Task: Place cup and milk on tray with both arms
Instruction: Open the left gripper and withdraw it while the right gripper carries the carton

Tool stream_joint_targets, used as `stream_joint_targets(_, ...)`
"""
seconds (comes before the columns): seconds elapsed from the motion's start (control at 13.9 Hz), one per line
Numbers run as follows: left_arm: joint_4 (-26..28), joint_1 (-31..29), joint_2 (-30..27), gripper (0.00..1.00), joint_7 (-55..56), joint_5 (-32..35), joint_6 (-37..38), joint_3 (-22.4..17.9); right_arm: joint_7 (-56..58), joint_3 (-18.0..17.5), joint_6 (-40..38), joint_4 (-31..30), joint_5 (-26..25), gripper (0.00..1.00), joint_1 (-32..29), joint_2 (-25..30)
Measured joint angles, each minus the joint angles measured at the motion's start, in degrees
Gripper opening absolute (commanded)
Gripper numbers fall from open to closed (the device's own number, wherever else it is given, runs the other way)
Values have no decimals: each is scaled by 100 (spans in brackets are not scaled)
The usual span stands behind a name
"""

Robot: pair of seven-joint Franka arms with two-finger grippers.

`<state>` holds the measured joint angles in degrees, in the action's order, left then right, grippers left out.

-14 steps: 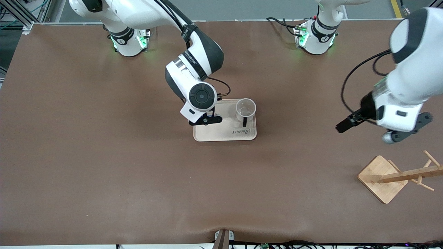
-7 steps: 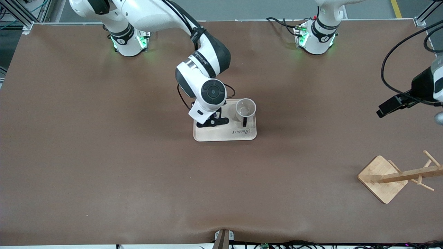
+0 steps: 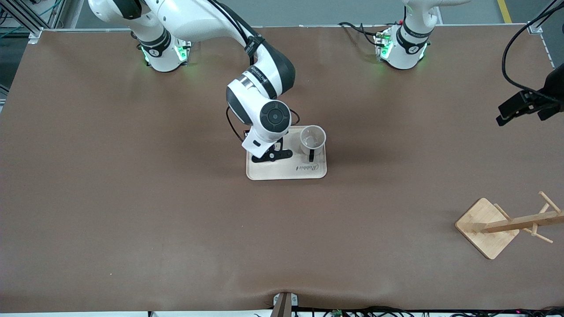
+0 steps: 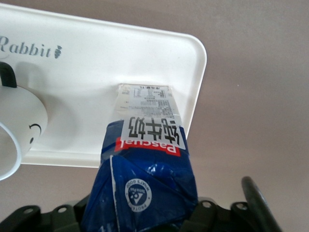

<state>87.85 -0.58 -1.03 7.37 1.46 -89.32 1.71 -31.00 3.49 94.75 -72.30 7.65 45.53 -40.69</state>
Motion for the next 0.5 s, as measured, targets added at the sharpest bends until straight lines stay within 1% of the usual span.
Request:
stream_joint_targets(0.29, 269, 140, -426, 100, -21, 0, 280, 38, -1, 1, 124, -48, -9, 100, 33, 0)
stream_joint_targets(0.5, 316, 143, -502, 100, 117, 0, 349, 268, -6, 21, 124, -42, -9, 100, 33, 3)
